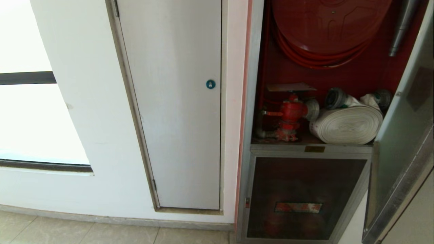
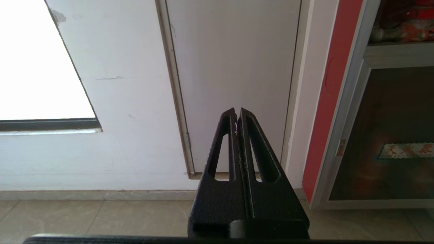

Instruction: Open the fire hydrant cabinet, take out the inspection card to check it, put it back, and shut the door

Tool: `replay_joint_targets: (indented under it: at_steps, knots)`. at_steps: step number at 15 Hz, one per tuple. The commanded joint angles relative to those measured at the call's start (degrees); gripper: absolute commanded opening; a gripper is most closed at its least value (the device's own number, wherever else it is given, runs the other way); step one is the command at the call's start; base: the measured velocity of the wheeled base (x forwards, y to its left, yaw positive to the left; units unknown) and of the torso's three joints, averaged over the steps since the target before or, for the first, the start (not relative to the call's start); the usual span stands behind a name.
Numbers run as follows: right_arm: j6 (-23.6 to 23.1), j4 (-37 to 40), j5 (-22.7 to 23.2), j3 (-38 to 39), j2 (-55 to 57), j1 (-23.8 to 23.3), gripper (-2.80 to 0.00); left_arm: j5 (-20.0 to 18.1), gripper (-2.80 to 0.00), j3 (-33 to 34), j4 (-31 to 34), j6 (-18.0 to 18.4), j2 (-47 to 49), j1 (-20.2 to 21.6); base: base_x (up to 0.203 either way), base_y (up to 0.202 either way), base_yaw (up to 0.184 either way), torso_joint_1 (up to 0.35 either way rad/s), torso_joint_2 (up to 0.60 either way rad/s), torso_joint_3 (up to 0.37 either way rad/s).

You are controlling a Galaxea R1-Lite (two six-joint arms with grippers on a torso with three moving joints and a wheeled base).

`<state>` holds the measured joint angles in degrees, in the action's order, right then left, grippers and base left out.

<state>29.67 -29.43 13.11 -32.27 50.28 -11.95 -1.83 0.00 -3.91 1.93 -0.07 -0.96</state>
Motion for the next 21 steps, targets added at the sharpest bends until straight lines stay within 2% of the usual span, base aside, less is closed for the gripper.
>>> replay_joint_targets:
  at_steps: [1,7,9,10,17,21]
  knots:
    - [0.39,2.35,5.12,-4.72,6.61,0.61,-2.8,-0.02,-2.8,1.58,-0.04,0.01,0.07,0.0,0.0,0.0,0.0,0.0,0.0,0.0]
    - [1.26,2.55,9.94,-22.1,28.21,1.41,-2.8,-0.02,-2.8,1.58,-0.04,0.01,0.07,0.0,0.0,0.0,0.0,0.0,0.0,0.0]
    - [3.24,0.81,15.5,-25.78,33.67,1.84,-2.8,-0.02,-2.8,1.58,-0.04,0.01,0.07,0.0,0.0,0.0,0.0,0.0,0.0,0.0]
    - [3.69,0.1,16.75,-27.67,36.62,2.23,-2.8,-0.02,-2.8,1.58,-0.04,0.01,0.07,0.0,0.0,0.0,0.0,0.0,0.0,0.0]
    - [4.42,-0.45,17.24,-52.25,60.88,6.05,-2.8,-0.02,-2.8,1.58,-0.04,0.01,0.07,0.0,0.0,0.0,0.0,0.0,0.0,0.0]
    - [4.43,-0.49,16.76,-61.89,70.55,6.62,-2.8,-0.02,-2.8,1.58,-0.04,0.01,0.07,0.0,0.0,0.0,0.0,0.0,0.0,0.0]
